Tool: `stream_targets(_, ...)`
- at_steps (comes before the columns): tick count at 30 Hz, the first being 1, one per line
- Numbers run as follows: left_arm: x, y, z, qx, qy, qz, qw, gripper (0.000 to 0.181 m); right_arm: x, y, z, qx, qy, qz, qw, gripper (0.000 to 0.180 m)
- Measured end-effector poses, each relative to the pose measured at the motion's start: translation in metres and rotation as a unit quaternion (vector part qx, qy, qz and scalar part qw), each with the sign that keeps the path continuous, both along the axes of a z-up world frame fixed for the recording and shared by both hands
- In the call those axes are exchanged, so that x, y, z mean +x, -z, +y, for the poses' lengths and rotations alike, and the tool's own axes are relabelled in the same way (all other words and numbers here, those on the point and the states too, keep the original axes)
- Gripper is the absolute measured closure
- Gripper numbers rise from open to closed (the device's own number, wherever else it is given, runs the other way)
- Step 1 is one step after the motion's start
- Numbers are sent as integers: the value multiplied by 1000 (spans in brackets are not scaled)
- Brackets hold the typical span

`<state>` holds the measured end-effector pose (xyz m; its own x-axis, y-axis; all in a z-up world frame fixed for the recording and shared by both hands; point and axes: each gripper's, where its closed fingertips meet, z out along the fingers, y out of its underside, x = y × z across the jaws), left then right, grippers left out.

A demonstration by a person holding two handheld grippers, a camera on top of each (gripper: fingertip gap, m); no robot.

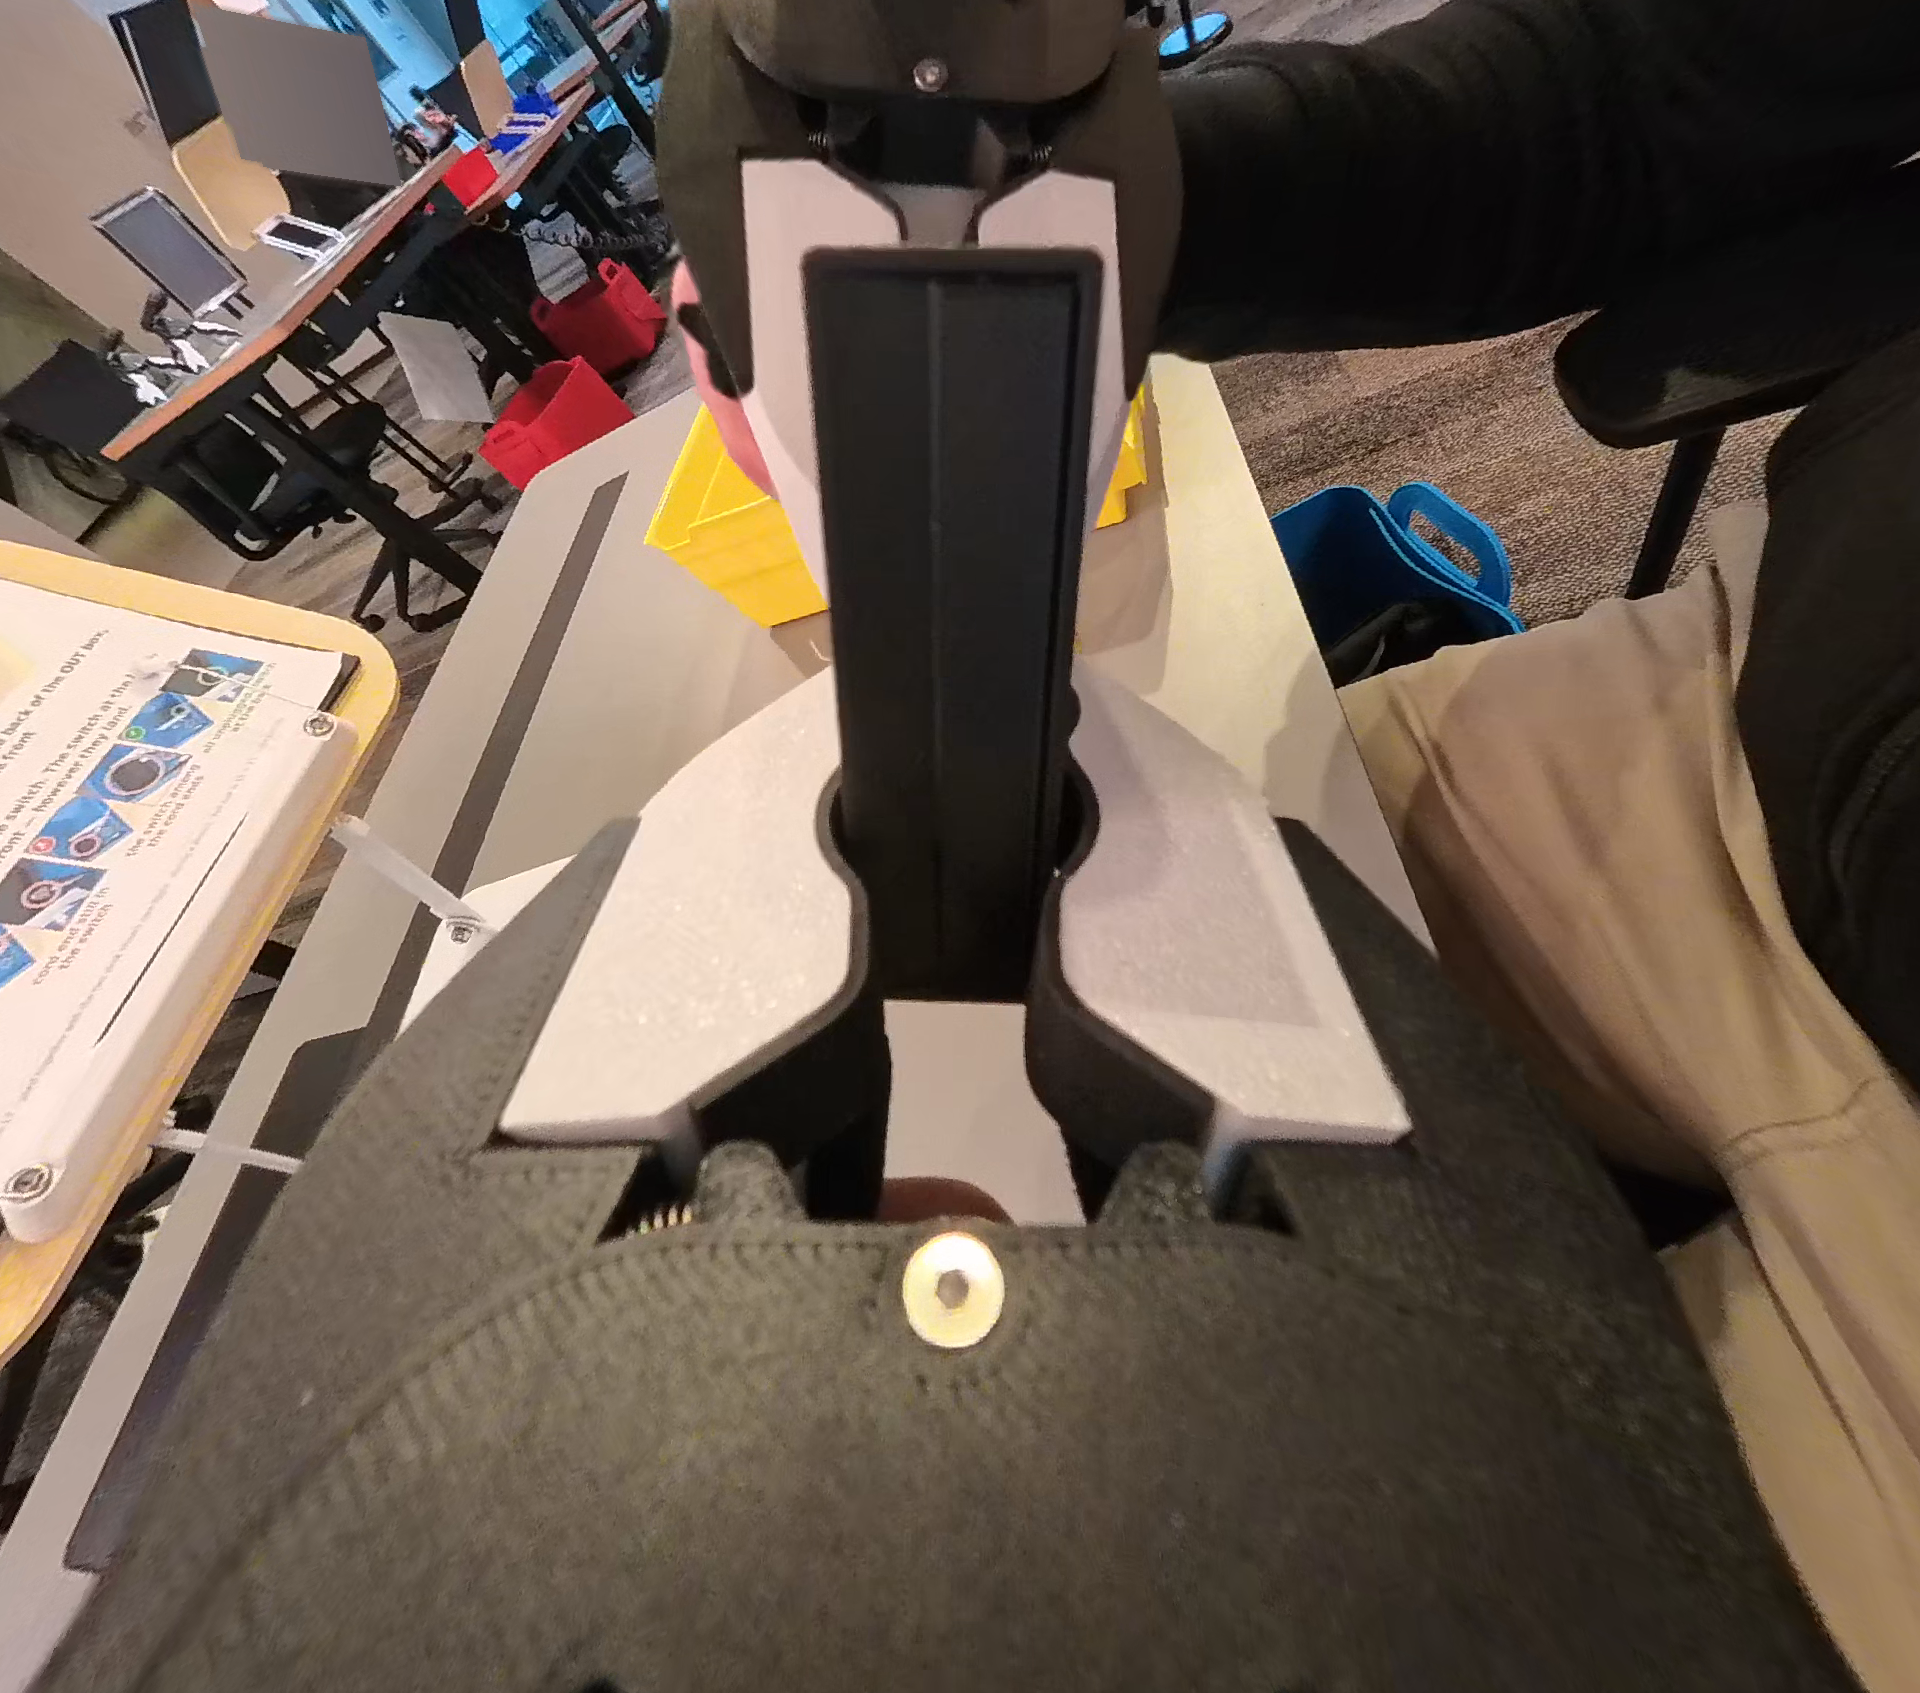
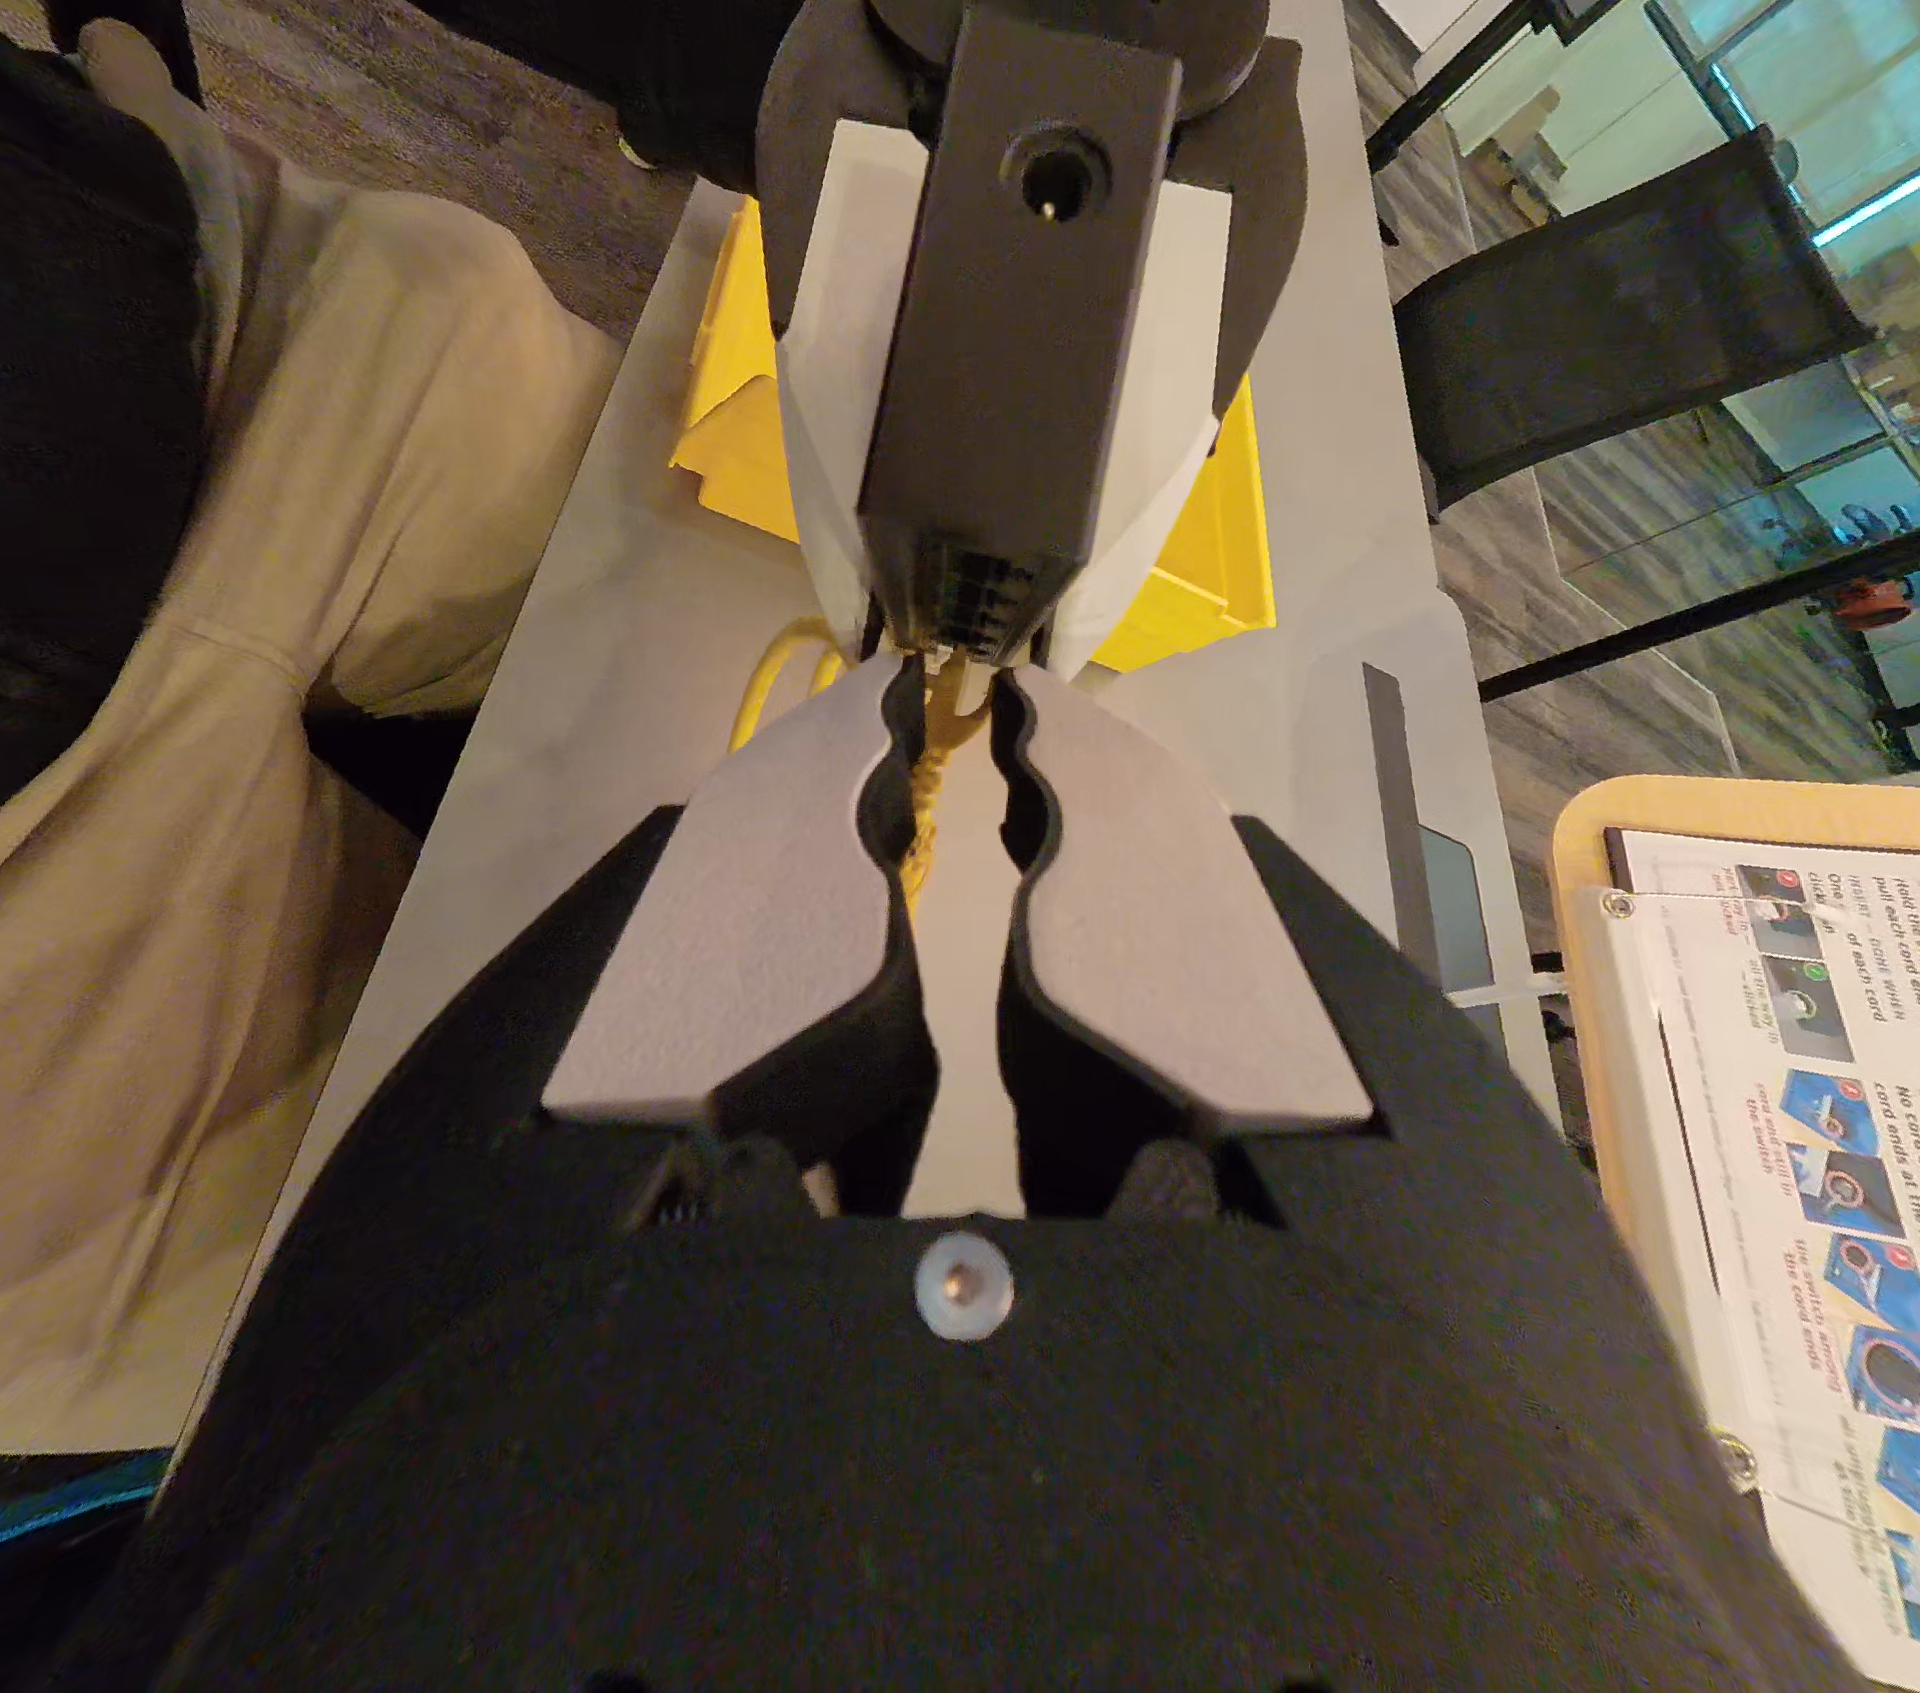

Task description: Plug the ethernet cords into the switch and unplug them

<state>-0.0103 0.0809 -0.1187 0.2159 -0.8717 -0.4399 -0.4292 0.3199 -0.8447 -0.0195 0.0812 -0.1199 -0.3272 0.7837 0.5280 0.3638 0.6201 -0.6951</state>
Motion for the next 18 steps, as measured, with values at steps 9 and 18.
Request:
stream_targets(9,-4,1,6,-1,-9,4,1000,151,-4,4,-3,-17,-7,-12,1000,180)
stream_targets(18,-5,4,7,-13,1,-21,1000,151,-7,15,13,-47,13,-18,999,154)
